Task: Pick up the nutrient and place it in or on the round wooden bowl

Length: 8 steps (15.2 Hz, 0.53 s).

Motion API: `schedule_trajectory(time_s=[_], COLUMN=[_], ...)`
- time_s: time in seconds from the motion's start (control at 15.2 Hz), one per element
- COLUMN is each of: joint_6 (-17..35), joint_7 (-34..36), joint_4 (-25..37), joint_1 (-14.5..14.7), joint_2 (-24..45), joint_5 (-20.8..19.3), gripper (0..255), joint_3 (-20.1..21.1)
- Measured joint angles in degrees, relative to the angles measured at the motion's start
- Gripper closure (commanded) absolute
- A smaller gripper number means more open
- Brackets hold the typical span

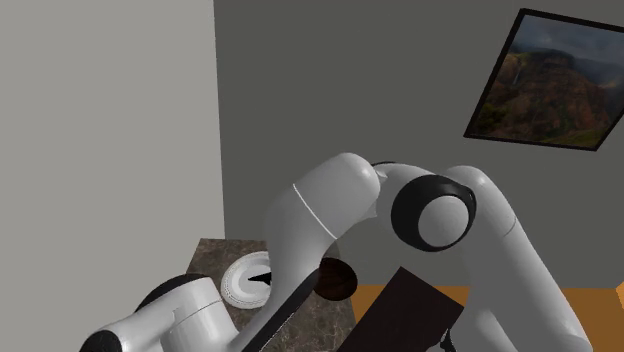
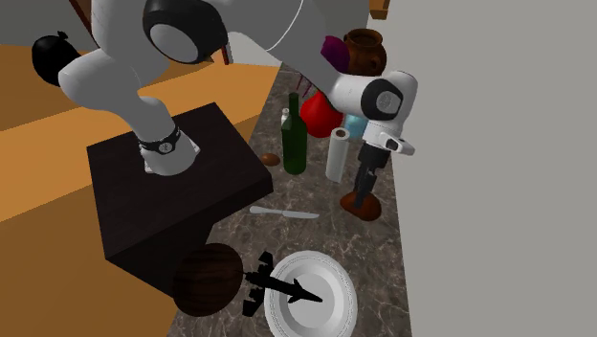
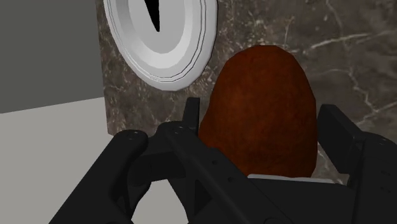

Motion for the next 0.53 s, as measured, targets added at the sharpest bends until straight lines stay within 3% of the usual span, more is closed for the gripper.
schedule_trajectory(time_s=[0.2, 0.53], joint_6=[1.1, 7.1], joint_7=[0.1, 1.7], joint_4=[-3.8, -17.2], joint_1=[-1.6, -6.9], joint_2=[-2.9, -11.0], joint_5=[0.1, -0.7], gripper=[255, 255], joint_3=[0.3, 0.5])
